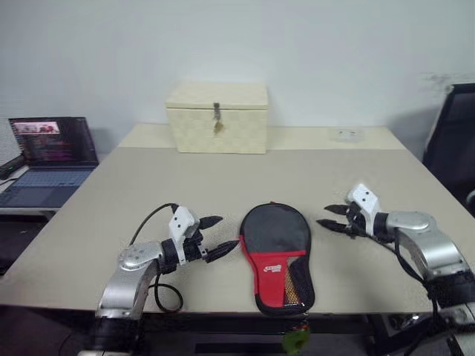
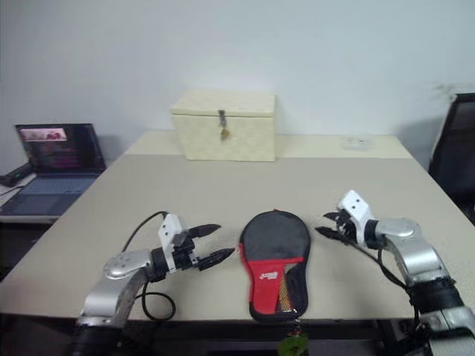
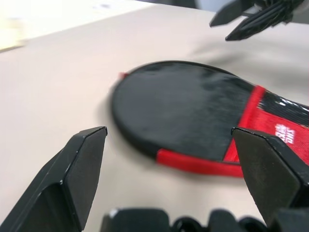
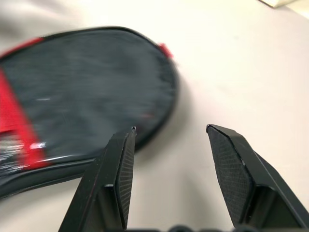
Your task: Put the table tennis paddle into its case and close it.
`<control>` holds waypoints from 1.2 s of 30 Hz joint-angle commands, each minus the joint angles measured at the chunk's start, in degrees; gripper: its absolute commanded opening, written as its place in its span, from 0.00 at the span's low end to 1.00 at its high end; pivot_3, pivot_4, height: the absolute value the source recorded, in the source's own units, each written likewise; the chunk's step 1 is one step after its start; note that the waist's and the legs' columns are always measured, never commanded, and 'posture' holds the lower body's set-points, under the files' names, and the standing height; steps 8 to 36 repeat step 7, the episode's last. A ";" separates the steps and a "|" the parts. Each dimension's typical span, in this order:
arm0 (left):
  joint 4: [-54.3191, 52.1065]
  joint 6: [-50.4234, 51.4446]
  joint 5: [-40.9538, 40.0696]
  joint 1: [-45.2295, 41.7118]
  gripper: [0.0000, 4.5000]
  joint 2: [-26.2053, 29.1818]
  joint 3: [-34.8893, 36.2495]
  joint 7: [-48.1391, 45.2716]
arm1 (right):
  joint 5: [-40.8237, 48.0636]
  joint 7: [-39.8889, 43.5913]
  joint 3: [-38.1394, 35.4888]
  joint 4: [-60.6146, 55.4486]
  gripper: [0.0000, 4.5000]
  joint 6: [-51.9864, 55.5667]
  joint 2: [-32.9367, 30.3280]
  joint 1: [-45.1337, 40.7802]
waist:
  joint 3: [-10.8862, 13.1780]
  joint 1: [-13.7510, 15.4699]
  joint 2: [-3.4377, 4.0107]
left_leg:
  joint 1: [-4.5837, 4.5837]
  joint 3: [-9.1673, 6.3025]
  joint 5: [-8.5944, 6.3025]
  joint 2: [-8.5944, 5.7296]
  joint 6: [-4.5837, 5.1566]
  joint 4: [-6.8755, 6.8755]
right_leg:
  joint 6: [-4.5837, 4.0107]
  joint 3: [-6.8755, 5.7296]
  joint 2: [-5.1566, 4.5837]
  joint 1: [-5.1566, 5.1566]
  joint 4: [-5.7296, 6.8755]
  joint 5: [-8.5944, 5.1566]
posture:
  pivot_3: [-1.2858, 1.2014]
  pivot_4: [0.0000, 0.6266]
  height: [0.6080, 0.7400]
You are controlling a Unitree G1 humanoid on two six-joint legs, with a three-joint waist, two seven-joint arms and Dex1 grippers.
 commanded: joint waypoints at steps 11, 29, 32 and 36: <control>-2.50 1.47 -1.64 -2.93 1.00 2.81 0.61 4.28 | -4.51 4.00 -1.31 12.48 0.57 -10.19 -1.54 -4.80 | 0.08 -0.23 0.13 | 0.04 0.11 0.00 0.11 0.00 -0.07 | -0.02 0.06 0.09 -0.05 0.03 0.01 | 0.52 0.24 1.00; -2.50 1.47 -1.64 -2.93 1.00 2.81 0.61 4.28 | -4.51 4.00 -1.31 12.48 0.57 -10.19 -1.54 -4.80 | 0.08 -0.23 0.13 | 0.04 0.11 0.00 0.11 0.00 -0.07 | -0.02 0.06 0.09 -0.05 0.03 0.01 | 0.52 0.24 1.00; -2.50 1.47 -1.64 -2.93 1.00 2.81 0.61 4.28 | -4.51 4.00 -1.31 12.48 0.57 -10.19 -1.54 -4.80 | 0.08 -0.23 0.13 | 0.04 0.11 0.00 0.11 0.00 -0.07 | -0.02 0.06 0.09 -0.05 0.03 0.01 | 0.52 0.24 1.00; -2.50 1.47 -1.64 -2.93 1.00 2.81 0.61 4.28 | -4.51 4.00 -1.31 12.48 0.57 -10.19 -1.54 -4.80 | 0.08 -0.23 0.13 | 0.04 0.11 0.00 0.11 0.00 -0.07 | -0.02 0.06 0.09 -0.05 0.03 0.01 | 0.52 0.24 1.00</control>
